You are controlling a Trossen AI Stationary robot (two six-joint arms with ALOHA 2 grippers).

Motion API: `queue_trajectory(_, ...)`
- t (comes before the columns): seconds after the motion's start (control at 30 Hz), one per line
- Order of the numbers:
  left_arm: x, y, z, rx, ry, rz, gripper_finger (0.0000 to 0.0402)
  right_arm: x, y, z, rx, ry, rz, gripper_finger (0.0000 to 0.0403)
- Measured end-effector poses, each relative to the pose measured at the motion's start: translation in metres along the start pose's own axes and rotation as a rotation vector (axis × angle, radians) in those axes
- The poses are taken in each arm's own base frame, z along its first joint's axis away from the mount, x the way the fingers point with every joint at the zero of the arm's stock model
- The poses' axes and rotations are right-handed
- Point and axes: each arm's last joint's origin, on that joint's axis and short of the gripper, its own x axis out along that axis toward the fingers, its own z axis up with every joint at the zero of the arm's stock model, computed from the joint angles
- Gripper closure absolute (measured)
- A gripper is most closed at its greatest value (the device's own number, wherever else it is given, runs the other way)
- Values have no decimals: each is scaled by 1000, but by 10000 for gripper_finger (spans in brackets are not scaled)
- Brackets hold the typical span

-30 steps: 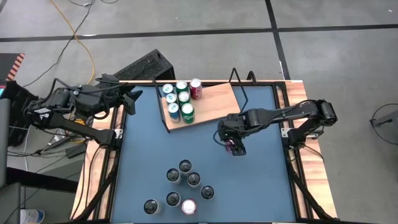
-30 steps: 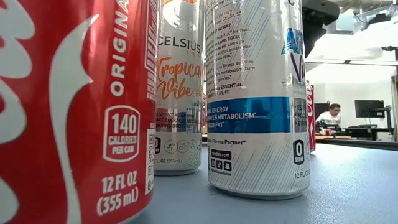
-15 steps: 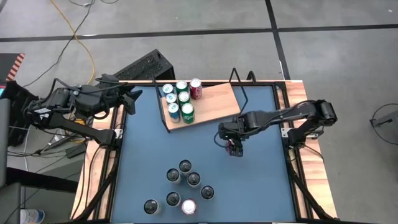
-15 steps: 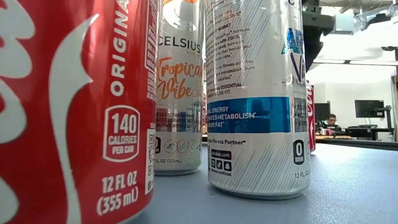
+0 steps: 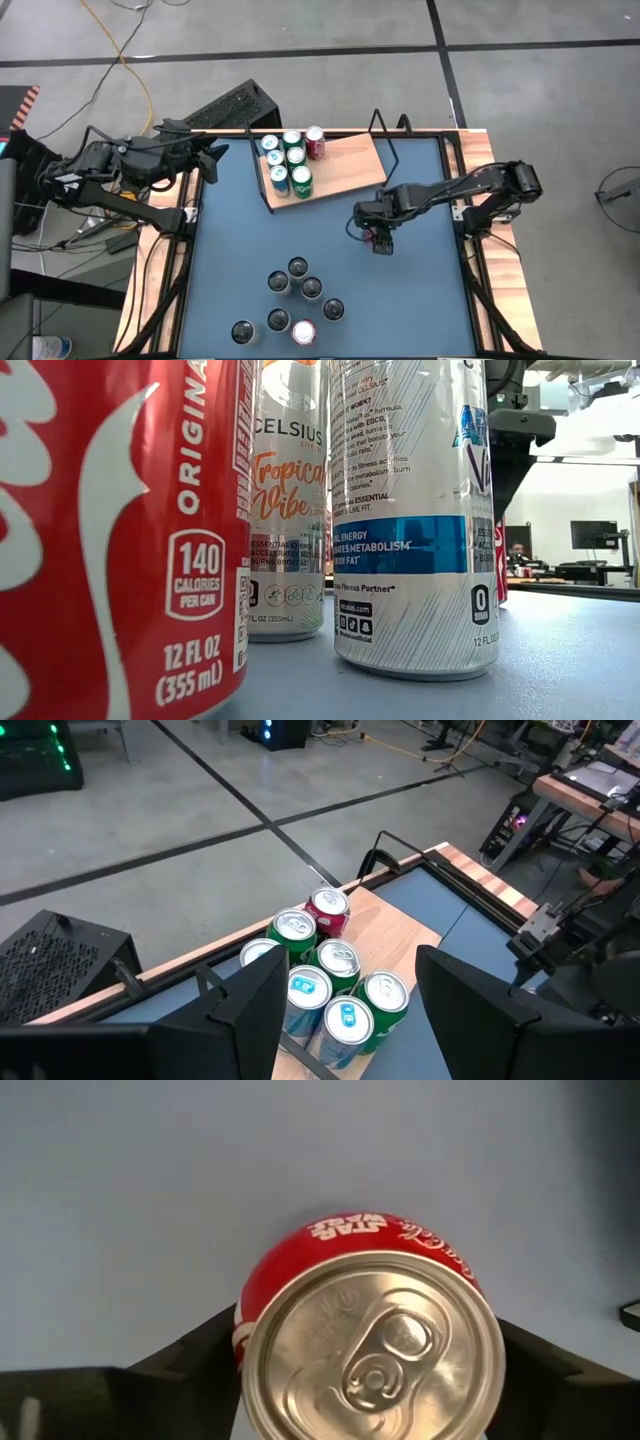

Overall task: Place canned beverage on shelf
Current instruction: Put the top red soda can on the shelf aligned with the other red soda can

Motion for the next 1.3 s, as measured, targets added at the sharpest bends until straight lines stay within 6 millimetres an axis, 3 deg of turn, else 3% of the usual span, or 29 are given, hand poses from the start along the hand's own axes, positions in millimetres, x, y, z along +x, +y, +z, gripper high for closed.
queue_trajectory(0.17, 0, 0, 0, 0, 0, 0, 196, -1, 0, 1, -22, -6, 2, 129)
queue_trajectory(0.27, 0, 0, 0, 0, 0, 0, 196, -4, 0, 3, -45, -10, 4, 131)
queue_trajectory(0.4, 0, 0, 0, -14, 0, 0, 196, -24, -6, 16, -71, -50, 53, 131)
queue_trajectory(0.73, 0, 0, 0, -46, 0, 0, 196, -88, -66, 44, 7, -167, 24, 131)
queue_trajectory(0.83, 0, 0, 0, -55, 0, 0, 196, -99, -84, 53, 18, -162, 6, 131)
queue_trajectory(1.17, 0, 0, 0, -68, -4, 7, 196, -100, -127, 114, -143, -100, -35, 131)
queue_trajectory(1.3, 0, 1, 1, -68, -20, 29, 195, -97, -134, 137, -251, -123, -115, 131)
